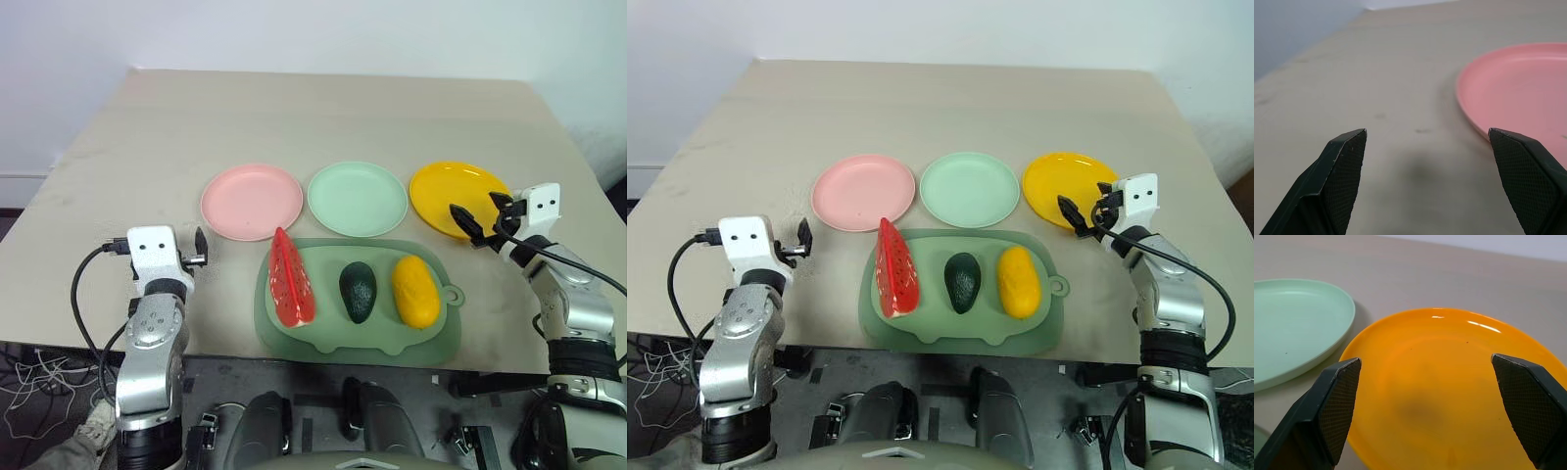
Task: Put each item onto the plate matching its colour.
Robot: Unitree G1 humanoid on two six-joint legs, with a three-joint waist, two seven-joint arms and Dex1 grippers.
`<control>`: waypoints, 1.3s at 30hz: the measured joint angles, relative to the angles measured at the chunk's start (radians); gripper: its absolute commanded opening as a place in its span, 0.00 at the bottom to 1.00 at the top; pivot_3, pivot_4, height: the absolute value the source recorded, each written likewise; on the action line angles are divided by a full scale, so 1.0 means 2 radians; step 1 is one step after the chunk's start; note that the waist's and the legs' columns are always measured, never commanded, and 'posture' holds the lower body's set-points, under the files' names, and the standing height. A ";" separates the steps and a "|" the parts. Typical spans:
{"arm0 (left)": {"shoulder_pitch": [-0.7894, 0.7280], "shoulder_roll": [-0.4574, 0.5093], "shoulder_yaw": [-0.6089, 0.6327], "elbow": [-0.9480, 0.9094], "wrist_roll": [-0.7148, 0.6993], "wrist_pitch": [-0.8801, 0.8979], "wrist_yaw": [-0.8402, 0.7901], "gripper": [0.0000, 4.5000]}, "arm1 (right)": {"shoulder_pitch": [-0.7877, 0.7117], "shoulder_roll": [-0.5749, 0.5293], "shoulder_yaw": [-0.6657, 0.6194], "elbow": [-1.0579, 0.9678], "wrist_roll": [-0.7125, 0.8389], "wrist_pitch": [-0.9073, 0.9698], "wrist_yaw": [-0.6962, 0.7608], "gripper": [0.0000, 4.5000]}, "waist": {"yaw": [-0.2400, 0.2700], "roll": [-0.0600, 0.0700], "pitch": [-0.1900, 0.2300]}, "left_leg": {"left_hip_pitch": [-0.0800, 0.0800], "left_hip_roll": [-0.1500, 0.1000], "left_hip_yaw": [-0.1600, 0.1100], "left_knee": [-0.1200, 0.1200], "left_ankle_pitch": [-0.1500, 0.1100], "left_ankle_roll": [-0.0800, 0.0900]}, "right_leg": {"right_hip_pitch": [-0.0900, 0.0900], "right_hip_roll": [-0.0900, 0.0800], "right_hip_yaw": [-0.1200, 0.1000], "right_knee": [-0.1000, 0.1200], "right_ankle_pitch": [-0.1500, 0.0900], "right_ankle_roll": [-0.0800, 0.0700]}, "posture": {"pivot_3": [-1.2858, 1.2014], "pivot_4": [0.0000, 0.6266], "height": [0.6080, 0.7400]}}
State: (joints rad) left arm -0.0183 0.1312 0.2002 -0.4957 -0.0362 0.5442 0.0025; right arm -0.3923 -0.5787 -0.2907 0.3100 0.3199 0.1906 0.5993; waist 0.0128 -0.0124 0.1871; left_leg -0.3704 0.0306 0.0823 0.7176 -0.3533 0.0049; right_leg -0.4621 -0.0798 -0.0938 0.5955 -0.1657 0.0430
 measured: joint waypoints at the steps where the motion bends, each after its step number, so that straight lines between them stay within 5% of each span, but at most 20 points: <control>1: 0.005 0.001 -0.002 -0.003 -0.006 0.001 -0.008 0.93 | 0.000 -0.002 0.000 0.002 0.000 0.000 0.001 1.00 | 0.000 0.000 0.000 | 0.000 0.000 0.000 0.000 0.000 0.000 | 0.000 0.000 0.000 0.000 0.000 0.000 | 0.52 0.24 1.00; 15: 0.050 0.084 0.002 -0.035 -0.059 0.006 -0.113 0.93 | 0.046 -0.034 -0.019 -0.038 0.018 0.027 0.019 1.00 | 0.000 0.000 0.000 | 0.000 0.000 0.000 0.000 0.000 0.000 | 0.000 0.000 0.000 0.000 0.000 0.000 | 0.52 0.24 1.00; 28: 0.032 0.140 0.061 0.058 -0.076 -0.057 -0.154 0.93 | 0.254 -0.034 -0.105 -0.324 0.172 0.203 0.017 1.00 | 0.002 0.000 0.000 | 0.000 0.000 0.000 0.000 0.000 0.000 | 0.000 0.000 0.000 0.000 0.000 0.000 | 0.52 0.24 1.00; 39: -0.014 0.138 0.023 0.108 -0.074 -0.084 -0.163 0.93 | 0.271 -0.041 -0.147 -0.471 0.309 0.327 -0.090 1.00 | 0.000 0.000 0.000 | 0.000 0.000 0.000 0.000 0.000 0.000 | 0.000 0.000 0.000 0.000 0.000 0.000 | 0.52 0.24 1.00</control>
State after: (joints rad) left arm -0.0466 0.4076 0.2455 -0.2798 -0.1851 0.3757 -0.3235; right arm 0.1495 -0.6606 -0.5854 -0.6329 0.9384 0.8452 0.4191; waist 0.0128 -0.0123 0.1865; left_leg -0.3705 0.0316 0.0821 0.7171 -0.3535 0.0049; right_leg -0.4626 -0.0791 -0.0934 0.5951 -0.1661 0.0427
